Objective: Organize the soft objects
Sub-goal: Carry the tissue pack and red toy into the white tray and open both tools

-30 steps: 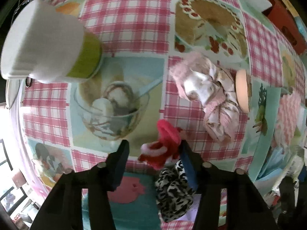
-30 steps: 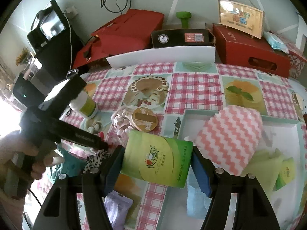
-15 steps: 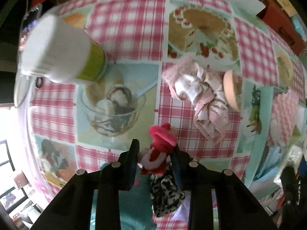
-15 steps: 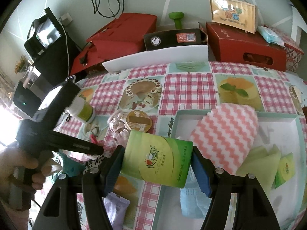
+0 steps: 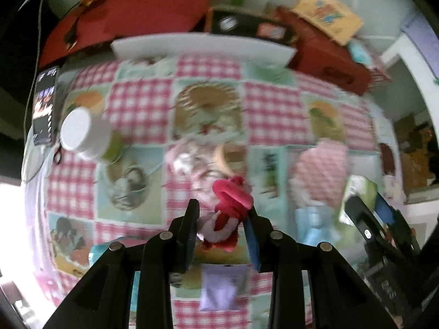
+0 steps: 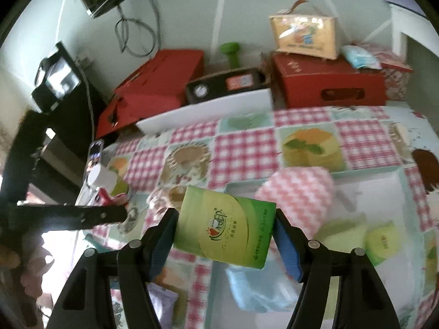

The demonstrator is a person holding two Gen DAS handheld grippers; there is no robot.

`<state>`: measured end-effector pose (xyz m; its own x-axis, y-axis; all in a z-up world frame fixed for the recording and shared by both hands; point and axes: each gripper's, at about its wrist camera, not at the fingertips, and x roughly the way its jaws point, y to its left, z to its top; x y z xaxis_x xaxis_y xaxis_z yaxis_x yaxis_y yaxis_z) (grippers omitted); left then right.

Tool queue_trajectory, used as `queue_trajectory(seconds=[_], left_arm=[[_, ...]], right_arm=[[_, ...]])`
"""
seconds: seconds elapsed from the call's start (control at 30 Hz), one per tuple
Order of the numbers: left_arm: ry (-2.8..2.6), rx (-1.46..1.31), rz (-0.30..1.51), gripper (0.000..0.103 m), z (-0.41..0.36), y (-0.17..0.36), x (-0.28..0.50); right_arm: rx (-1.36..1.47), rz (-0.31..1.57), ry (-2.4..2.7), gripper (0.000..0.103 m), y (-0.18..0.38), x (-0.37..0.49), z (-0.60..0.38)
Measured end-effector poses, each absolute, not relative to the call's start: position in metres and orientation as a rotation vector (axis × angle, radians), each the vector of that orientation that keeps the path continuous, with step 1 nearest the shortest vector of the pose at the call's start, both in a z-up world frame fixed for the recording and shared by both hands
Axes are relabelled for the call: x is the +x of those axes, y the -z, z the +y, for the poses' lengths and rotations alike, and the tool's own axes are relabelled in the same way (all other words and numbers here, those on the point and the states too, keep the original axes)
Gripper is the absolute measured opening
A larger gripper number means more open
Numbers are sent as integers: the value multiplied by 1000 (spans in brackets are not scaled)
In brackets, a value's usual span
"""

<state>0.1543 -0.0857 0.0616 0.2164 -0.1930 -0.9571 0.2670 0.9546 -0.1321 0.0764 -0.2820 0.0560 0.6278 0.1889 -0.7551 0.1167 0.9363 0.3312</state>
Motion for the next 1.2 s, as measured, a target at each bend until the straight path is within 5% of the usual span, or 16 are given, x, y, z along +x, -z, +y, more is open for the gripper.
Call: queue_trajectory(seconds=[0.67,1.2], left_arm=[[590,179,1278,33,-208,-19,71],[632,301,1327,33,-248,36,37]], right_arm=[[447,926,492,71,-43,-1,-437],[398,1151,439,71,12,13,-422]])
